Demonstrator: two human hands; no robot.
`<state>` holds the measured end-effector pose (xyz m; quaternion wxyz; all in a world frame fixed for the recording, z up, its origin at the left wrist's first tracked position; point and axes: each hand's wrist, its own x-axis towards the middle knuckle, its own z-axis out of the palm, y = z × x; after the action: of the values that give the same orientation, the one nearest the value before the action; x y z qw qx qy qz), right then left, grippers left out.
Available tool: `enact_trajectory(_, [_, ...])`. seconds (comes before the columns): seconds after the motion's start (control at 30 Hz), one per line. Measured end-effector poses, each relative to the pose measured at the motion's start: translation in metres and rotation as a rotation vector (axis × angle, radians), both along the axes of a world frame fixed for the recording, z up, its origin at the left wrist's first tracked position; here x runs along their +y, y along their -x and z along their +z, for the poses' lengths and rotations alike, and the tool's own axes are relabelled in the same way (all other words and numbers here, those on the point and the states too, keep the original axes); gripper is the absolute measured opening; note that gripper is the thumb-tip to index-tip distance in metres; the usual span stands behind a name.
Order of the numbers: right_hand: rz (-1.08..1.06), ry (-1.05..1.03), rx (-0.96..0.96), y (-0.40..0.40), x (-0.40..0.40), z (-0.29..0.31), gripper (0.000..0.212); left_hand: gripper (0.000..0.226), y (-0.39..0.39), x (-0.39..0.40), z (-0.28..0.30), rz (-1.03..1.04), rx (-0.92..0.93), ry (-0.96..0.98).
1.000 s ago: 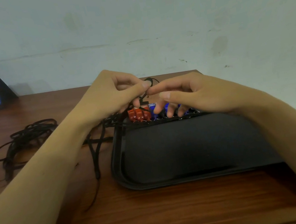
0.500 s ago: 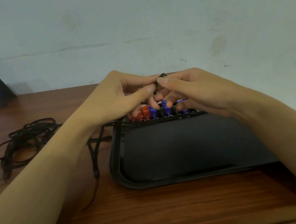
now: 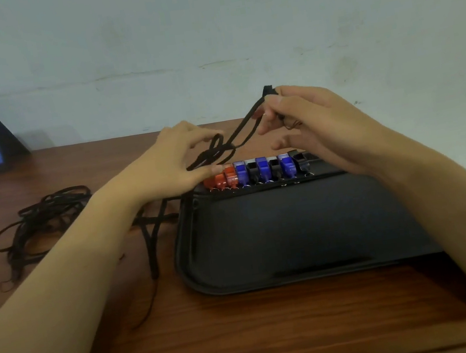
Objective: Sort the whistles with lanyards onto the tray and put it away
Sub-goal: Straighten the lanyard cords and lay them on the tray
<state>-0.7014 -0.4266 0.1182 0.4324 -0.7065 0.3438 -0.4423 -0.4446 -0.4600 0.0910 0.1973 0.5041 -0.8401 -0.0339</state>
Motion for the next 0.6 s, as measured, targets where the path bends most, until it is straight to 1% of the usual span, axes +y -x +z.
enact_trajectory(0.07, [-0.006, 0.015, -0.049, 0.002, -0.002, 0.001, 0.026, 0.050, -0.002, -0.004, -0.002, 0.024, -0.012, -0.007])
enact_trajectory(0.13, [-0.030, 0.027, -0.079, 0.004, -0.005, 0.002, 0.027, 0.034, -0.003, -0.003, -0.002, 0.058, 0.041, -0.006])
enact_trajectory(0.2, [-0.075, 0.030, -0.098, 0.005, -0.007, 0.002, 0.027, 0.026, -0.005, -0.003, -0.001, 0.101, 0.119, 0.020])
enact_trajectory(0.3, [-0.161, 0.022, -0.162, 0.006, -0.009, 0.003, 0.030, 0.024, -0.012, -0.004, 0.001, 0.167, 0.204, 0.047])
enact_trajectory(0.47, [-0.320, -0.015, -0.310, 0.007, -0.010, 0.008, 0.030, 0.025, -0.022, -0.008, 0.003, 0.272, 0.236, 0.064])
enact_trajectory(0.53, [-0.319, -0.055, -0.400, 0.008, -0.009, 0.010, 0.031, 0.026, -0.023, -0.008, 0.003, 0.304, 0.238, 0.053])
enact_trajectory(0.6, [-0.268, -0.089, -0.468, 0.010, -0.008, 0.010, 0.030, 0.027, -0.023, -0.007, 0.002, 0.323, 0.236, 0.038])
